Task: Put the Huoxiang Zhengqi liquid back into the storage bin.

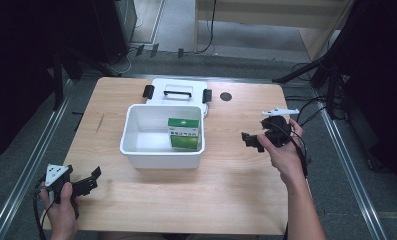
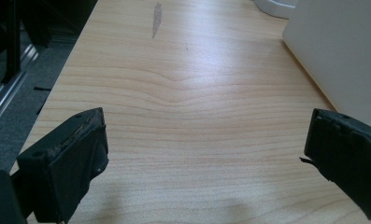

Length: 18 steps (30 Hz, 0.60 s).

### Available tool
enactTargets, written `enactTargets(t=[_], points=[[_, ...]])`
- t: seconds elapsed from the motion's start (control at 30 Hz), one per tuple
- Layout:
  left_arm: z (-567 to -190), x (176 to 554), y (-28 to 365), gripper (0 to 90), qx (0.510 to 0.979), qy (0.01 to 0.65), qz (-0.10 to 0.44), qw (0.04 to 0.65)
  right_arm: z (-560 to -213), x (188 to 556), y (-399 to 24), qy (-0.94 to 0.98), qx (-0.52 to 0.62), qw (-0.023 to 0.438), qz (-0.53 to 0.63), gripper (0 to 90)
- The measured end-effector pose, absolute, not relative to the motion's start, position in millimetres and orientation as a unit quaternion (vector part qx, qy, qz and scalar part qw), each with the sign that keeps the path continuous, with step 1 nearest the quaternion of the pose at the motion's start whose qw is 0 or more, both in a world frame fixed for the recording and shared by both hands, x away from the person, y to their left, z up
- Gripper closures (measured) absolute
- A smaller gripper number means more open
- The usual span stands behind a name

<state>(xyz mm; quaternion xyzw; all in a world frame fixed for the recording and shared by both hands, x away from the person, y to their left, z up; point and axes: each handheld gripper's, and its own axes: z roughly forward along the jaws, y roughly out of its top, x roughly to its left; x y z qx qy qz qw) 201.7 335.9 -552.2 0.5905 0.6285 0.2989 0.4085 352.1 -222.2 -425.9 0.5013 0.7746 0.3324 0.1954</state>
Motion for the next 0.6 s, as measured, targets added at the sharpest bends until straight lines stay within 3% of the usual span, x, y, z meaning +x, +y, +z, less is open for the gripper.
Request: enactTargets(t=[0.6], points=[[-552.3, 201.7, 336.0, 0.6, 0.59, 0.629, 0.299, 0.409, -478.7, 306.2, -291.9, 0.716, 0.536, 0.244, 0.375, 0.0]])
